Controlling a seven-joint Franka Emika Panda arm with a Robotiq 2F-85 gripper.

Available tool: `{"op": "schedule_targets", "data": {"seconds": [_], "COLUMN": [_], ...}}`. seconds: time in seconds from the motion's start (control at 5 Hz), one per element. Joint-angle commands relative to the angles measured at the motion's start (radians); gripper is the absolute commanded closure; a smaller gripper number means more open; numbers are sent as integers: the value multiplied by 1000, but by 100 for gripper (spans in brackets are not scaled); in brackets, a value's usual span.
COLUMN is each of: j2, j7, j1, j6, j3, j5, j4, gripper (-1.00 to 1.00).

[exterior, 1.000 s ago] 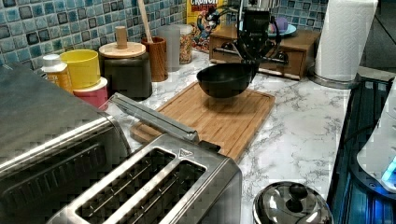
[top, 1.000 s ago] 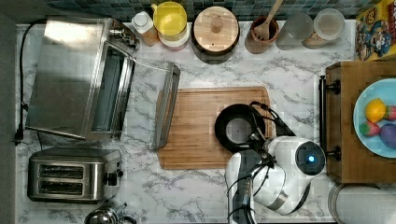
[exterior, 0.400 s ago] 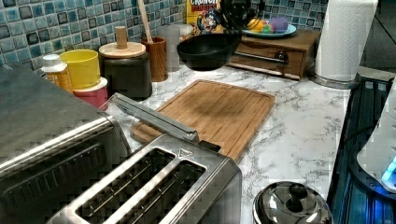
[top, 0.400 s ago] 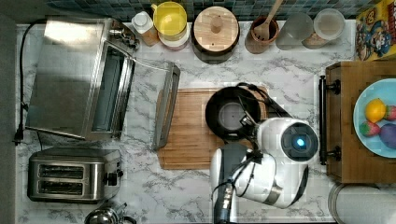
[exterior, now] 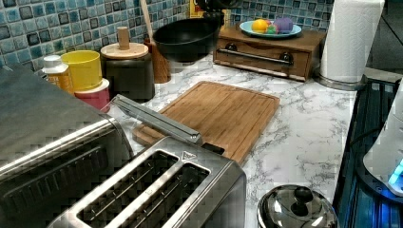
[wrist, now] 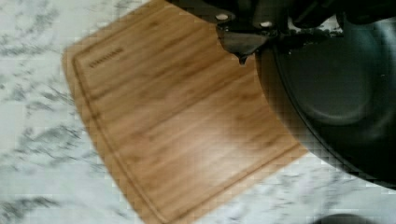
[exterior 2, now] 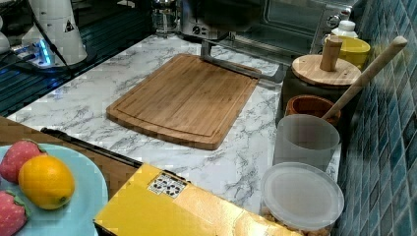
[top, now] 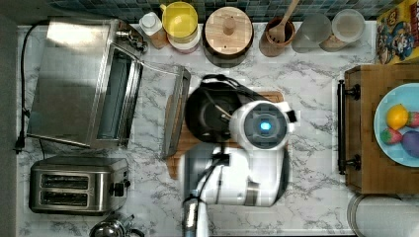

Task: Pick up the bowl.

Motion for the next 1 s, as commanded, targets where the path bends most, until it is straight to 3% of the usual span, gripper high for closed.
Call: {"op": "schedule_targets", "data": {"seconds": [0.2, 1.0], "j2": [-36, -36], "j7": [-59, -59], "j1": [36, 39], "j6": [-23, -23], "j3": [20, 17], "j5": [-11, -12], "j4": [132, 132], "gripper": [100, 100]}}
